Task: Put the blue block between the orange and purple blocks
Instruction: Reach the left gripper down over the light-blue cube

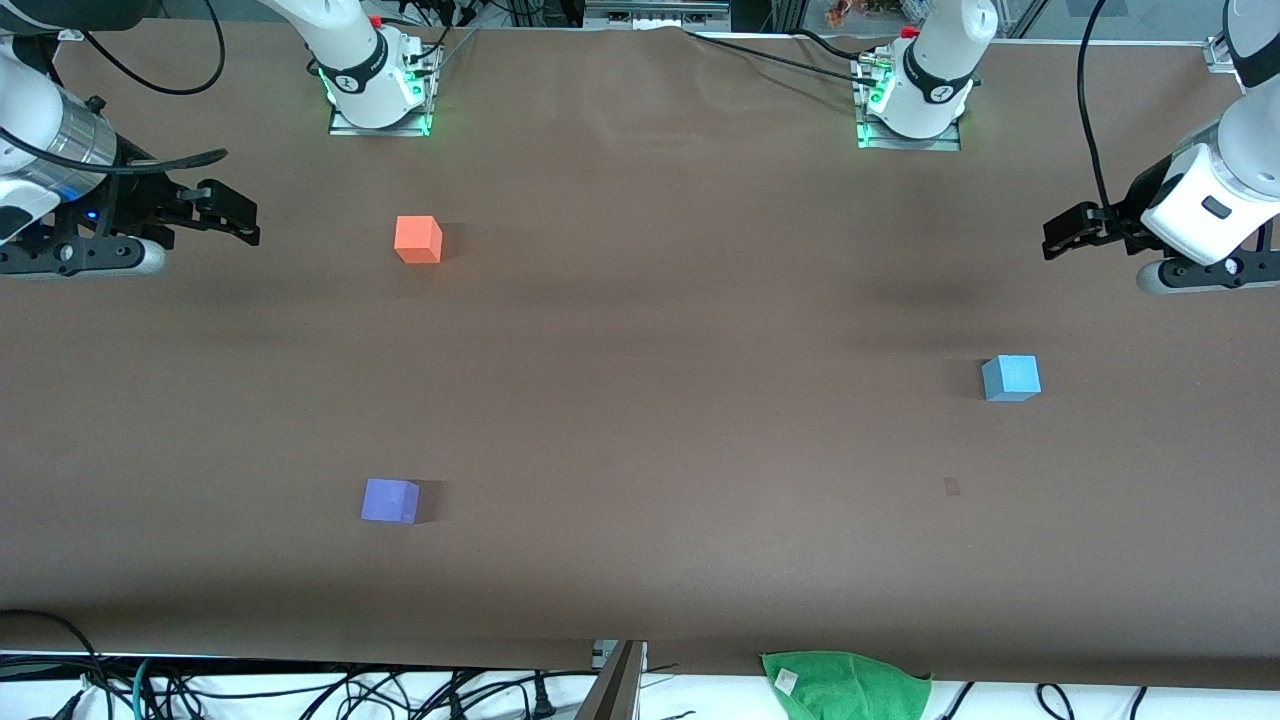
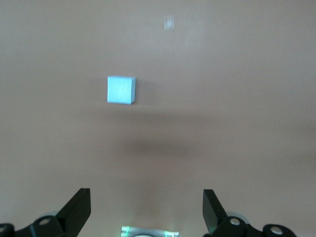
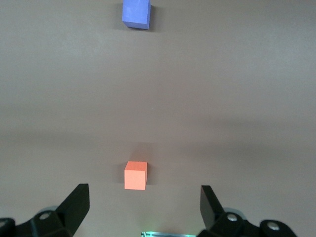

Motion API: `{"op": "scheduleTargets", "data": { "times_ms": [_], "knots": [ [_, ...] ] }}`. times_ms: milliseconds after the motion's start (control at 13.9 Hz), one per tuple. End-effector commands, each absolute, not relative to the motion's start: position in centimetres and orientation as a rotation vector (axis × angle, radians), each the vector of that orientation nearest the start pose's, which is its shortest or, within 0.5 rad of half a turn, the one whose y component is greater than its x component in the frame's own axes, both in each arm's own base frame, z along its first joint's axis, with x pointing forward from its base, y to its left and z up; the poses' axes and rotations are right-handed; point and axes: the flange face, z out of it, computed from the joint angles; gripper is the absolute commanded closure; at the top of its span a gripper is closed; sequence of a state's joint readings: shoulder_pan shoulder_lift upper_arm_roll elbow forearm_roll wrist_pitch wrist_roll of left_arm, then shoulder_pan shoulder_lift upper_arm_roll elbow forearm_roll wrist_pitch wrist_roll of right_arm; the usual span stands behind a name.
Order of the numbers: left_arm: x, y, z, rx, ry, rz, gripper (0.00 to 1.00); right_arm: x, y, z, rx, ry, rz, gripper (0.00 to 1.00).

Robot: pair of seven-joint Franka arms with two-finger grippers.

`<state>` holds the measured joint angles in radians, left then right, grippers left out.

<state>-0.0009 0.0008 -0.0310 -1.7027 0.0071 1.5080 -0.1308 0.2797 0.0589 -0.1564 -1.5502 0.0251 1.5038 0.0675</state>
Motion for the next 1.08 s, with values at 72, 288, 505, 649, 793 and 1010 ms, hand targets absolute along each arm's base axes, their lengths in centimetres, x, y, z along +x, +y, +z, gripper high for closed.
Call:
{"op": "scheduleTargets", "data": {
  "times_ms": [72,288,505,649,793,1010],
  "knots": [
    [55.7,0.9,49.9,-3.016,-0.188,0.552,0.0,55.8,7.4,59.9,-3.142,-0.111,0.172,0.01],
    [58.3,3.5,44.2,-2.967,-0.187,0.514,0.0,55.8,7.4,59.9,-3.142,-0.109,0.172,0.01],
    [58.9,3.6,39.6,-3.001,-0.14,0.385,0.0,55.8,7.4,59.9,-3.142,-0.111,0.172,0.01],
    [58.7,4.9,36.9,-3.033,-0.047,0.279,0.0,55.8,7.4,59.9,-3.142,-0.111,0.172,0.01],
    [58.0,6.4,34.0,-3.053,0.001,0.166,0.0,55.8,7.4,59.9,-3.142,-0.109,0.172,0.01],
    [56.2,6.2,29.0,-3.067,0.022,-0.048,0.0,55.8,7.4,59.9,-3.142,-0.111,0.172,0.01]
  ]
}}
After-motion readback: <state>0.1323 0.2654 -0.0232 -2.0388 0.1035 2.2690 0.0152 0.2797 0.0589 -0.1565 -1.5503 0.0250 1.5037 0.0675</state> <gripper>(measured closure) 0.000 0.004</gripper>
